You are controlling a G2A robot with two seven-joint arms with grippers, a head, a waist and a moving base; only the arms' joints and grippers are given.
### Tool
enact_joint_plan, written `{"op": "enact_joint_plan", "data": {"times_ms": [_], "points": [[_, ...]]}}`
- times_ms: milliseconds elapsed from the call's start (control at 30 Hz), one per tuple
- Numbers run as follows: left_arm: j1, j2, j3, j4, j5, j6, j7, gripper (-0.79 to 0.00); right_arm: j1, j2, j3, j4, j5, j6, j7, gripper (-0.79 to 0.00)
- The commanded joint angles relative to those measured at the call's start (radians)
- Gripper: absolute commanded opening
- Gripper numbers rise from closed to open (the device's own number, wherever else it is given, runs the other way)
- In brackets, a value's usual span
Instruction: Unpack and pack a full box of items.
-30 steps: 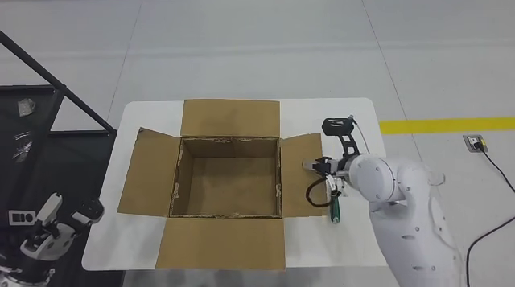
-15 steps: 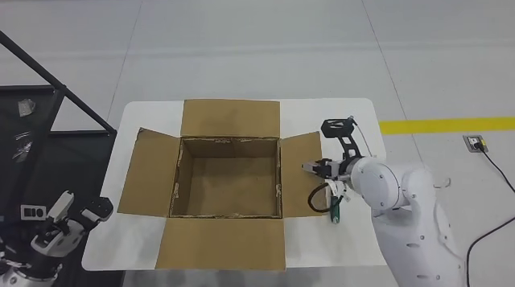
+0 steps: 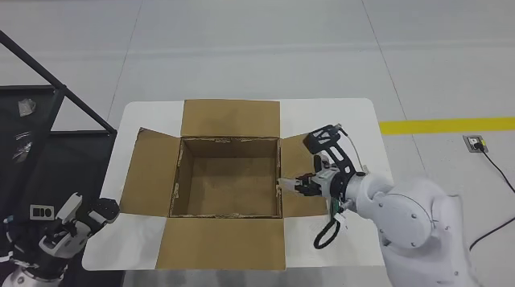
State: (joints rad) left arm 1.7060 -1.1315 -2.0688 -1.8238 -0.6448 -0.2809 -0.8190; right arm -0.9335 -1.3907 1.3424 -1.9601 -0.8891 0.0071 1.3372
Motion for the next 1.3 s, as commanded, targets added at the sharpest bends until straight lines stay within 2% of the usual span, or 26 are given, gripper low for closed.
{"op": "enact_joint_plan", "data": {"times_ms": [0, 133, 367, 667, 867, 1067, 1167, 1267], "points": [[-0.003, 0.000, -0.001, 0.007, -0.007, -0.001, -0.002, 0.000, 0.051, -0.001, -0.015, 0.089, -0.008, 0.053, 0.023, 0.000], [-0.006, 0.001, -0.004, 0.020, -0.017, -0.003, -0.004, 0.000, 0.112, 0.003, 0.020, 0.240, 0.037, 0.081, 0.044, 0.000], [-0.018, 0.003, -0.006, 0.032, -0.016, 0.004, -0.004, 0.000, 0.145, 0.017, 0.079, 0.441, 0.171, 0.008, 0.043, 0.000], [-0.057, 0.009, 0.042, 0.037, 0.053, 0.042, -0.012, 0.000, 0.173, 0.024, 0.059, 0.586, 0.248, -0.073, -0.055, 0.000], [-0.062, 0.010, 0.046, 0.035, 0.051, 0.046, -0.010, 0.000, 0.124, 0.040, 0.098, 0.469, 0.233, -0.049, -0.117, 0.000], [-0.071, 0.012, 0.065, 0.040, 0.065, 0.050, -0.009, 0.000, 0.021, 0.055, 0.138, 0.225, 0.241, -0.038, -0.163, 0.000], [-0.073, 0.012, 0.068, 0.043, 0.065, 0.050, -0.007, 0.000, -0.029, 0.060, 0.132, 0.108, 0.268, -0.059, -0.158, 0.000], [-0.077, 0.013, 0.078, 0.049, 0.071, 0.054, -0.004, 0.000, -0.040, 0.065, 0.112, 0.069, 0.289, -0.074, -0.122, 0.000]]}}
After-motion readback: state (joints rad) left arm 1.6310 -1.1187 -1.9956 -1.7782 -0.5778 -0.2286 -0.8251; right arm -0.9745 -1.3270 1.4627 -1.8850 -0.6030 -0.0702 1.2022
